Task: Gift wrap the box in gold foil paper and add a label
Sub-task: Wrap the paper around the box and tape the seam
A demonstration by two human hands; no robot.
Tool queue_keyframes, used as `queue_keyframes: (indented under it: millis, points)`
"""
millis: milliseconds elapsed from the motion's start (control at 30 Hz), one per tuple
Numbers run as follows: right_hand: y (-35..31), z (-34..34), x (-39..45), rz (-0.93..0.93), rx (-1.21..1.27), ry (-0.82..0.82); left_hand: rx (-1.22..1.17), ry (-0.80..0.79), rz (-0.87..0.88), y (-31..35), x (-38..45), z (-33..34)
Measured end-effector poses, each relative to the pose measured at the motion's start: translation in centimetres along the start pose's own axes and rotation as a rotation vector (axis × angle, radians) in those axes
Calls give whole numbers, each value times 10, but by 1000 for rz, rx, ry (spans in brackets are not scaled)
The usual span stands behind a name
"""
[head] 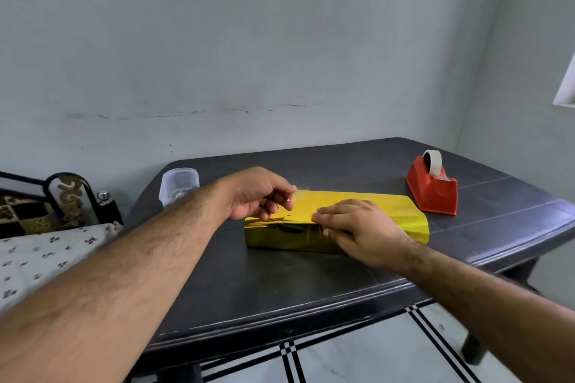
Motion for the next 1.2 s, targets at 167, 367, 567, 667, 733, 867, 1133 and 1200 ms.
queue_keyframes:
  millis: [167, 367, 567, 667, 733, 867, 1133, 1200]
  points:
    - [5, 7, -3, 33, 28, 90, 177, -39, -132, 9, 9, 4]
    - [1, 5, -2, 53, 64, 160, 171, -102, -194, 7, 17, 6]
    - [5, 1, -2, 91, 122, 170, 170, -126, -235, 7, 23, 10]
    - [5, 2, -1, 126, 175, 180, 195, -120, -284, 5, 23, 10]
    - [4, 3, -1, 134, 195, 178, 214, -102, -313, 3, 23, 10]
    - [2, -1, -1, 126, 140, 147, 265, -85, -341, 1, 23, 10]
    - [-1, 0, 6, 75, 72, 59, 379, -27, -385, 4, 22, 10]
    - [-3, -1, 8, 69, 65, 39, 455, 4, -392, 6, 21, 10]
Point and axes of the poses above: each hand's wrist, its own x-axis towards the middle knuckle, its own z-axis out of the palm, y = z × x, the point moved 6 cm from there along x, towards the middle knuckle, and after that the axes turned 6 degrees about -y, right-handed, at the moved point
